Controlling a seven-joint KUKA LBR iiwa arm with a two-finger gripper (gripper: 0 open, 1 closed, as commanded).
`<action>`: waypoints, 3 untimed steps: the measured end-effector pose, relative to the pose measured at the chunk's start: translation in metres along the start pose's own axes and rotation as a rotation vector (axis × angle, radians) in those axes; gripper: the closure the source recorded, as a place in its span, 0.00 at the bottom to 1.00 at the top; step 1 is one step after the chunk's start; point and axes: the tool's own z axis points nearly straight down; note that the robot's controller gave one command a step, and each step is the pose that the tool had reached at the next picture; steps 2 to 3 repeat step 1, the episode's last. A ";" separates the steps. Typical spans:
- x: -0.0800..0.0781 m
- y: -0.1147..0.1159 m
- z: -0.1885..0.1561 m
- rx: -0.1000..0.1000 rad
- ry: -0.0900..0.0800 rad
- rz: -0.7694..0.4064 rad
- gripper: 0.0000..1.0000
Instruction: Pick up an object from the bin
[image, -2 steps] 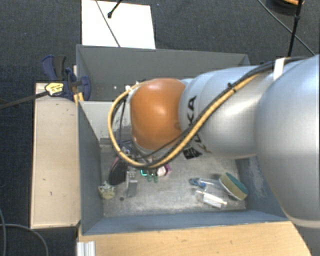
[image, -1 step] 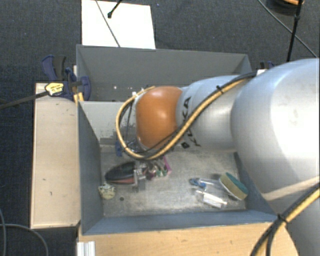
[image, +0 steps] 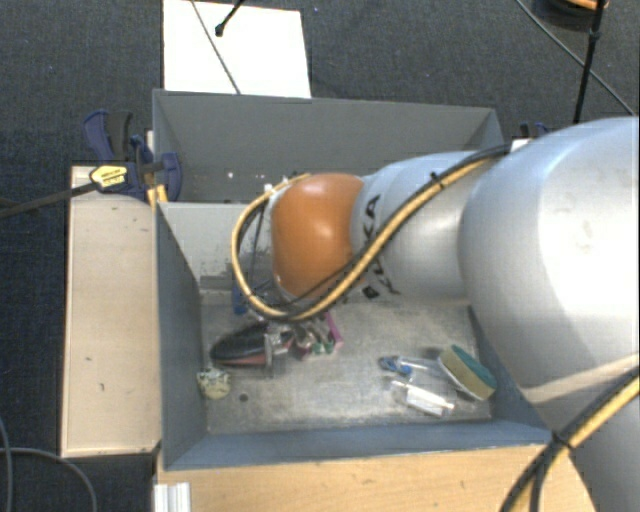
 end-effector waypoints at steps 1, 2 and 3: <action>-0.027 -0.025 -0.151 0.002 -0.008 -0.022 1.00; -0.027 -0.025 -0.151 0.002 -0.008 -0.022 1.00; -0.027 -0.025 -0.151 0.002 -0.008 -0.022 1.00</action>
Offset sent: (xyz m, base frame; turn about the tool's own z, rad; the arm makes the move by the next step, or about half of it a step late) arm 0.0290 -0.0179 0.1453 -0.0255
